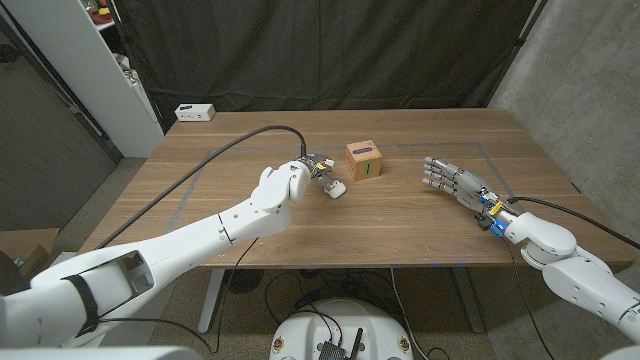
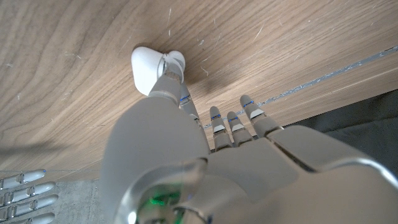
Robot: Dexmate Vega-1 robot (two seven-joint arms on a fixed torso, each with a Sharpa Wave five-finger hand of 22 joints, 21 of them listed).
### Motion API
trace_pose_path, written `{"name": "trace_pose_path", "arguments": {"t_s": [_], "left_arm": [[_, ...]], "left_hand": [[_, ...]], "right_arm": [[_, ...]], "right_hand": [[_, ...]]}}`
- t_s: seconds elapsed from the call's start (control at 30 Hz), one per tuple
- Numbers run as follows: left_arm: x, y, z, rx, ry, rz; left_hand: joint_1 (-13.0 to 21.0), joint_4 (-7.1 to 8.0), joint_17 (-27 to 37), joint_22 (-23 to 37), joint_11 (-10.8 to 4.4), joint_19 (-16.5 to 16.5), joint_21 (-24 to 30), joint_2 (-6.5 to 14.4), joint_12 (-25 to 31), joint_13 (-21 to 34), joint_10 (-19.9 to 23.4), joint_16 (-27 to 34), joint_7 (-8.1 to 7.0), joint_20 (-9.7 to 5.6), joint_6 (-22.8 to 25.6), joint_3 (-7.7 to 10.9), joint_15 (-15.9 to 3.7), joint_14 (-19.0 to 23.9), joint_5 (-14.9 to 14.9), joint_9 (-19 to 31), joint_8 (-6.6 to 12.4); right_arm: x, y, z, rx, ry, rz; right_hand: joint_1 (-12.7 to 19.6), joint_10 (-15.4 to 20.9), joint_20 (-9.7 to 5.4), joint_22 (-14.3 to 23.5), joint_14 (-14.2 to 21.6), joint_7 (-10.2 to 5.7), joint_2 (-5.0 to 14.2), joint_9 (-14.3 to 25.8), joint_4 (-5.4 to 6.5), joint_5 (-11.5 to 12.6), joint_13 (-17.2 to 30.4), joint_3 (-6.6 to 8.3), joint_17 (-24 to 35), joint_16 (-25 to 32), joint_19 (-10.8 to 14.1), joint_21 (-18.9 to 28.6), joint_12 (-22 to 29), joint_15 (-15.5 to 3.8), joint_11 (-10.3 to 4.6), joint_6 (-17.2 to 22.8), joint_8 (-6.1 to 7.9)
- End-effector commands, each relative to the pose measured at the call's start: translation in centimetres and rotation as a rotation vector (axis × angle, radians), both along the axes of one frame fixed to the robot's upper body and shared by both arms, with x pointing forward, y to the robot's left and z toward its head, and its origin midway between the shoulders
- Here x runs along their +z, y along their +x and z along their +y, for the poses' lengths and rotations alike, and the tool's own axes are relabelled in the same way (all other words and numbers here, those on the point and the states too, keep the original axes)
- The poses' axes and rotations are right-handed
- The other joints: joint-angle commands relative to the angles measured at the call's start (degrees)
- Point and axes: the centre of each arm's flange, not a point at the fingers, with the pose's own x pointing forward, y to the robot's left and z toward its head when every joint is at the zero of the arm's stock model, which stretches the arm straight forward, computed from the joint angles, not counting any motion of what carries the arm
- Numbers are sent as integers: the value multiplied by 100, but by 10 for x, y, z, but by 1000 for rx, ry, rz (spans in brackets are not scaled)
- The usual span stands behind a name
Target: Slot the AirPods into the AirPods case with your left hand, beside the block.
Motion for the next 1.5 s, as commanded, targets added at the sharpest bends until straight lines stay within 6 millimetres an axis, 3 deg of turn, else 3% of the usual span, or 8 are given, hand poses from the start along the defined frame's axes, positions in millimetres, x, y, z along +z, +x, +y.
{"name": "trace_pose_path", "arguments": {"t_s": [0.03, 0.63, 1.5], "left_arm": [[-5, -3, -3, 4, -21, -6], [-1, -8, -5, 10, -21, -24], [-14, -9, -3, 33, -66, -27]], "left_hand": [[-6, 17, 0, 5, -3, 30, 45, -2, 8, 24, 53, 6, 11, 26, 71, -39, -160, 67, -4, 14, 5], [-68, 51, 0, 8, -4, 52, 55, 27, 9, 28, 68, -2, 12, 36, 90, -72, -161, 81, -7, 25, -17], [-125, 63, -1, 11, -11, 69, 61, 23, 23, 30, 121, 2, 28, 46, 140, -110, -176, 129, -10, 44, -28]], "right_arm": [[-2, 0, 0, 10, 1, 3], [-5, -2, -3, 11, 3, 7], [-8, -6, -4, 15, 1, 10]], "right_hand": [[29, 44, 15, 15, -6, -2, 47, 33, -26, -4, 20, 3, 24, 38, -12, 40, 21, -369, 9, 22, 42], [10, 43, 14, 15, -12, 0, 54, 32, -46, -5, 20, 6, 26, 40, -10, 42, 22, -369, -1, 8, 37], [2, 46, 20, 15, -14, 1, 55, 32, -82, -3, 21, 14, 23, 39, -14, 42, 25, -377, 14, 12, 40]]}}
